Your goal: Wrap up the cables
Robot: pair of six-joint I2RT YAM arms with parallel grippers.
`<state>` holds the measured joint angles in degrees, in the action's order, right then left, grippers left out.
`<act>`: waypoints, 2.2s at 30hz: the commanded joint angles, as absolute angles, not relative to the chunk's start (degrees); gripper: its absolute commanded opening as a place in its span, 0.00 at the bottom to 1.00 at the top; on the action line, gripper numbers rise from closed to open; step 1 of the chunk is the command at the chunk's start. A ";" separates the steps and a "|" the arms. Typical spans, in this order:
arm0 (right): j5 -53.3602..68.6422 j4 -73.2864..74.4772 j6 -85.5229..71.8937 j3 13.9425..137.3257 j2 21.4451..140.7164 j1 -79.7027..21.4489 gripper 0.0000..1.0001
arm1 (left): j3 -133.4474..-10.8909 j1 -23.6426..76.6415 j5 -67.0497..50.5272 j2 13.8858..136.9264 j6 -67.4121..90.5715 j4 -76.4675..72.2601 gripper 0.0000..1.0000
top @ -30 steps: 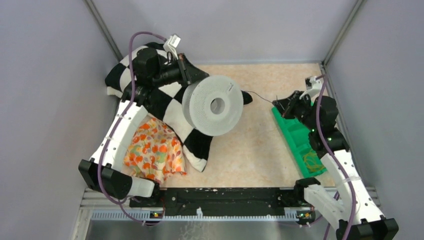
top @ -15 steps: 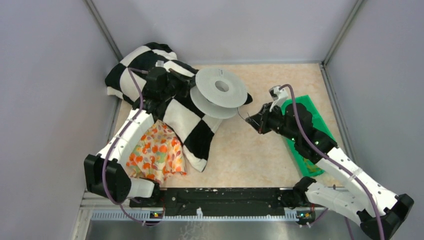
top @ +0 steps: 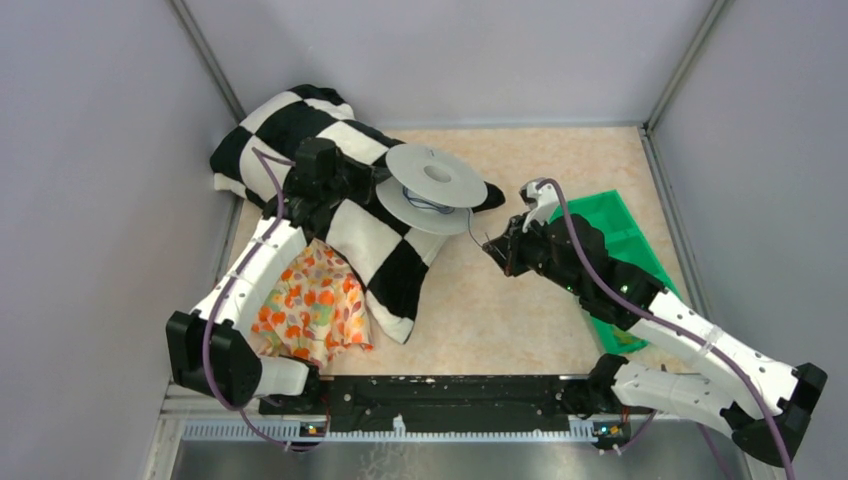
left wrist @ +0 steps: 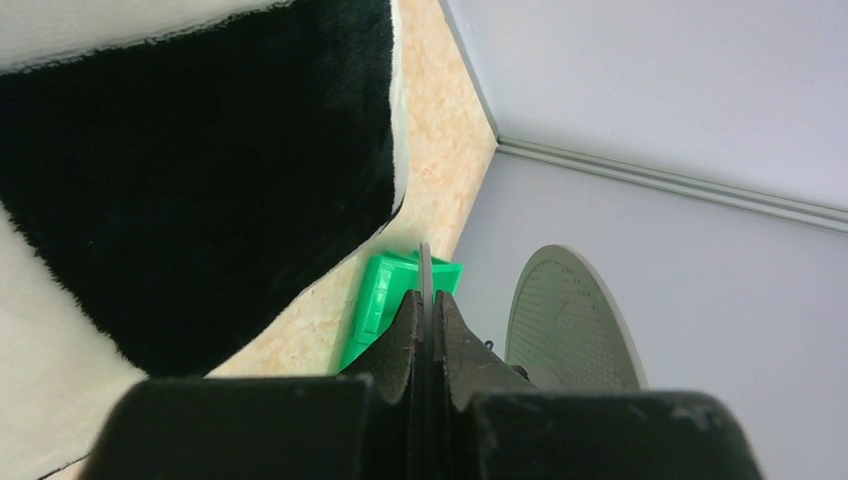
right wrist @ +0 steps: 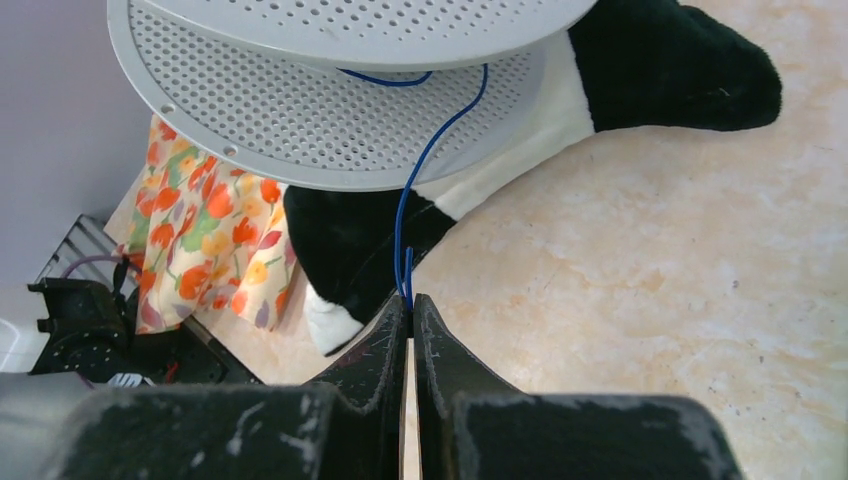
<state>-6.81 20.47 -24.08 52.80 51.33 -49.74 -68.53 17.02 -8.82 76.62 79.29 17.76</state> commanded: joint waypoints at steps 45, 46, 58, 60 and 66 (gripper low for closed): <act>-6.24 19.46 -11.77 76.85 66.69 -55.98 0.00 | -85.77 35.96 -6.07 82.80 29.87 14.07 0.00; -6.36 19.43 -11.78 76.69 66.60 -55.97 0.00 | -85.64 35.98 -7.35 82.41 28.02 13.80 0.00; -0.38 20.57 -10.06 77.54 64.06 -51.24 0.00 | -78.98 36.00 -29.31 73.49 8.28 8.90 0.00; 4.54 21.45 -9.53 77.90 63.49 -49.43 0.00 | -79.42 35.98 -32.65 72.82 5.74 10.42 0.00; 11.31 24.42 -8.18 79.55 62.65 -47.29 0.00 | -79.08 36.03 -40.24 70.52 -0.73 12.74 0.00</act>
